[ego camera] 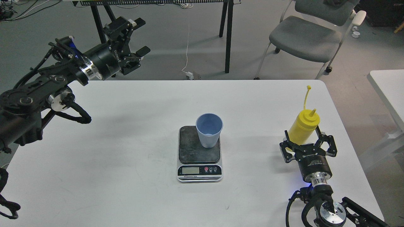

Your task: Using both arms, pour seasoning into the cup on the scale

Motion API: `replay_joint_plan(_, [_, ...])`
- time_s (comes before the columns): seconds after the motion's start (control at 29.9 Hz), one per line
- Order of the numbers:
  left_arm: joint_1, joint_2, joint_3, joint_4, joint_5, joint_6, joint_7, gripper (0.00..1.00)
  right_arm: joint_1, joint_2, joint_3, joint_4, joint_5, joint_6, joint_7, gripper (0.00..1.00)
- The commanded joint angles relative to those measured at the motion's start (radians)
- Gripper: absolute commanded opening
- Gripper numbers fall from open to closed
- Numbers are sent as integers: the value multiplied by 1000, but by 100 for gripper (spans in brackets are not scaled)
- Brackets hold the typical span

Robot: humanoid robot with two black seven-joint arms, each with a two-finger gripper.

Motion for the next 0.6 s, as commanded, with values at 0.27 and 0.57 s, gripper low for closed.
replay_joint_plan(0.27, [-1,1,-2,-5,6,0,0,99,-171,-172,-5,88,-8,0,0,99])
replay_joint_plan(0.57, [3,10,-6,-8,4,0,0,99,-233,-630,4,66,-17,0,0,99])
